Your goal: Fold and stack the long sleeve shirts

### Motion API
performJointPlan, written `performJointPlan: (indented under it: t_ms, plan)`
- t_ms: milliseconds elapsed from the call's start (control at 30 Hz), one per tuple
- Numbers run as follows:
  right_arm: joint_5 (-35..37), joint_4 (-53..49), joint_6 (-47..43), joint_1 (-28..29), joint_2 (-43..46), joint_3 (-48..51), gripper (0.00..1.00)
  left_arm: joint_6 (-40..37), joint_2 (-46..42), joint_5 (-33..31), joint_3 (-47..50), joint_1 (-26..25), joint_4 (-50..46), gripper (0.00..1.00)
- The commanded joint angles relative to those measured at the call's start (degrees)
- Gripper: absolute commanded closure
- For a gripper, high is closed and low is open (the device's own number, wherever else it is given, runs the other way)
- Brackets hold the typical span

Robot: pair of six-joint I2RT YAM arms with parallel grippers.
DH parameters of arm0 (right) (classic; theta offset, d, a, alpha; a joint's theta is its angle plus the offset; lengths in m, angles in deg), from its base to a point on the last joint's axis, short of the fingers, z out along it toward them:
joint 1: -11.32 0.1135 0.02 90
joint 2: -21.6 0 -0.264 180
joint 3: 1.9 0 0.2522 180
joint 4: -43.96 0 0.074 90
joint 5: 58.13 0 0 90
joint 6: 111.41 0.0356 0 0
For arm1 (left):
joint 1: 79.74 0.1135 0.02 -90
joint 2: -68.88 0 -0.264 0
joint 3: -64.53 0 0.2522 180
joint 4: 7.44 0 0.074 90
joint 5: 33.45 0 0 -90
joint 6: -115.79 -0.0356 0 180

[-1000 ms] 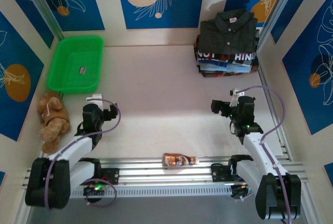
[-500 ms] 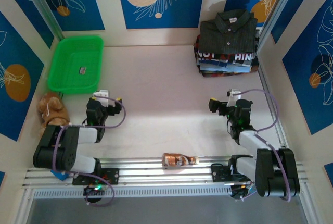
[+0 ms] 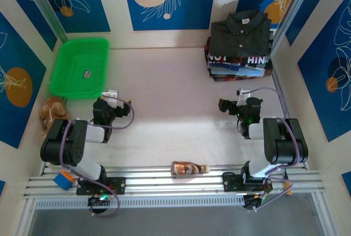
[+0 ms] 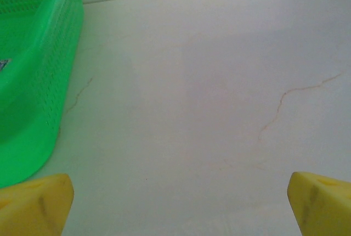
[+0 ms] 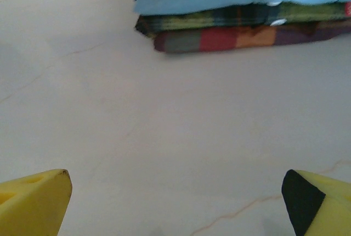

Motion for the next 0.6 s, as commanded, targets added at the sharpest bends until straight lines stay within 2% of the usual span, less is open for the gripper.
performJointPlan:
  t_ms: [0, 100, 567]
  plan:
    - [3.7, 0.8, -1.4, 1.5, 0.1, -1.9, 0.01, 0.4, 0.0, -0.2, -1.1, 1.0, -1.3, 0.00]
    - [3.5, -1.7, -1.7, 1.6, 0.5, -2.8, 0.01, 0.4, -0.1, -0.3, -1.2, 1.0, -1.4, 0.00]
    - [0.0, -1.6, -2.0, 0.8, 0.2, -2.9, 0.01, 0.3, -0.1, -0.3, -1.1, 1.0, -1.3, 0.00]
